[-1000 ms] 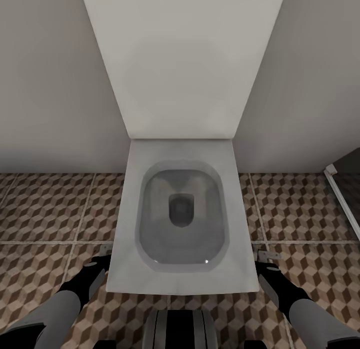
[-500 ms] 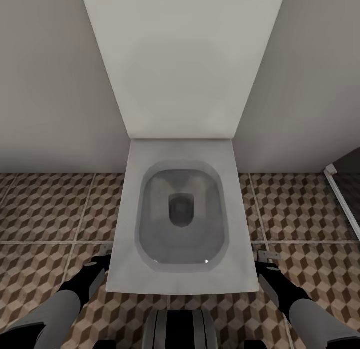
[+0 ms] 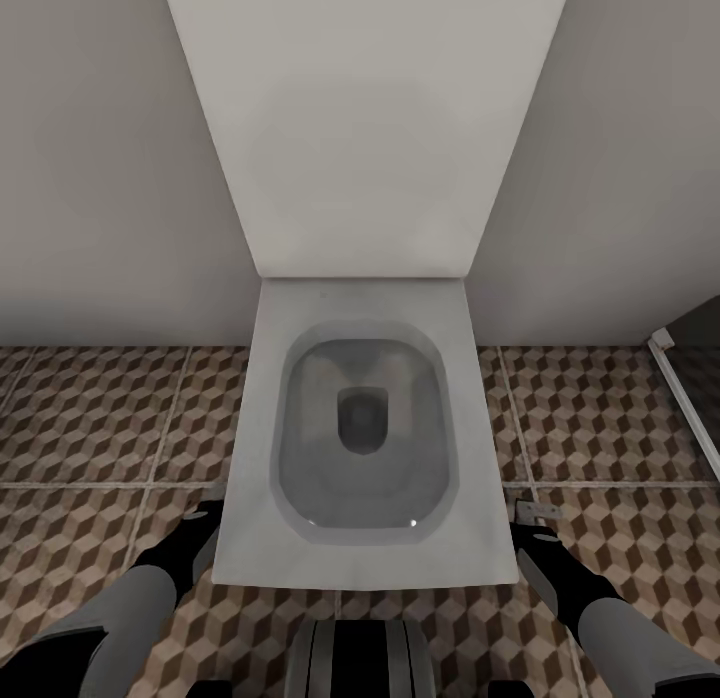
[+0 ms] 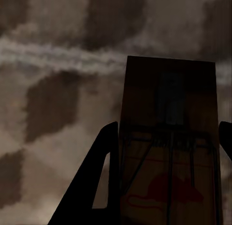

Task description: Take the four mousetraps from the cabinet in the bathroom and place them on the bathroom floor. Make sure all four end up on the same floor surface, and ensure that at least two of them are either under or directly next to the same bathroom sink.

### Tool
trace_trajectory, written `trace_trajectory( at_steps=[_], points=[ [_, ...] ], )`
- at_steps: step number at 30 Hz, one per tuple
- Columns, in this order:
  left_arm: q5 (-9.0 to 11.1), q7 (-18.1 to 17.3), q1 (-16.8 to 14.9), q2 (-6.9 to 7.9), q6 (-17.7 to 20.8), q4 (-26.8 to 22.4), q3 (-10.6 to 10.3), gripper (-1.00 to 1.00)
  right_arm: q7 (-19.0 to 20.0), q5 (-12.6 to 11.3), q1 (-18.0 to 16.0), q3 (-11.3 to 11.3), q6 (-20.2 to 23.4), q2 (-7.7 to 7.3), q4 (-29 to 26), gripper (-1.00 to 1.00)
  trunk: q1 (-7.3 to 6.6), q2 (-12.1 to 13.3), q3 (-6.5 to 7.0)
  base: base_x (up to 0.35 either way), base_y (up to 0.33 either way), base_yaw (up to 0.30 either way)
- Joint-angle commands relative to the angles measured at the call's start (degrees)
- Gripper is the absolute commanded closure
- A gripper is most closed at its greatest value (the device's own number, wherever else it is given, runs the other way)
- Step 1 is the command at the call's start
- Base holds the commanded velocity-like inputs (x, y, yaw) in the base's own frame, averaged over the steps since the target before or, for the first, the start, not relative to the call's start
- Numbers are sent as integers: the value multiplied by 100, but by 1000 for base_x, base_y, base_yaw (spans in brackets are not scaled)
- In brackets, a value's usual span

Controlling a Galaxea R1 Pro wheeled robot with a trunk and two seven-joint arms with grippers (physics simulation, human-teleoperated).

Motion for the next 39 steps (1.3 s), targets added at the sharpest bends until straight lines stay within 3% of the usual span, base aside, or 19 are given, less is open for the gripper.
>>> trace_trajectory(
  at_steps=[1, 22, 39],
  points=[
    [-21, 17, -4, 1, 33, -12, 14, 100, -41, -54, 0, 49, 32, -6, -14, -100, -1, -1, -3, 0, 0, 0],
    [-10, 17, -12, 82, 24, -9, 10, 100, -41, -54, 0, 49, 28, -6, -14, -100, -1, -1, -3, 0, 0, 0],
    [16, 17, -12, 415, 22, 89, 24, 100, -41, -54, 0, 47, 24, -6, -14, -100, -1, -1, -3, 0, 0, 0]
  ],
)
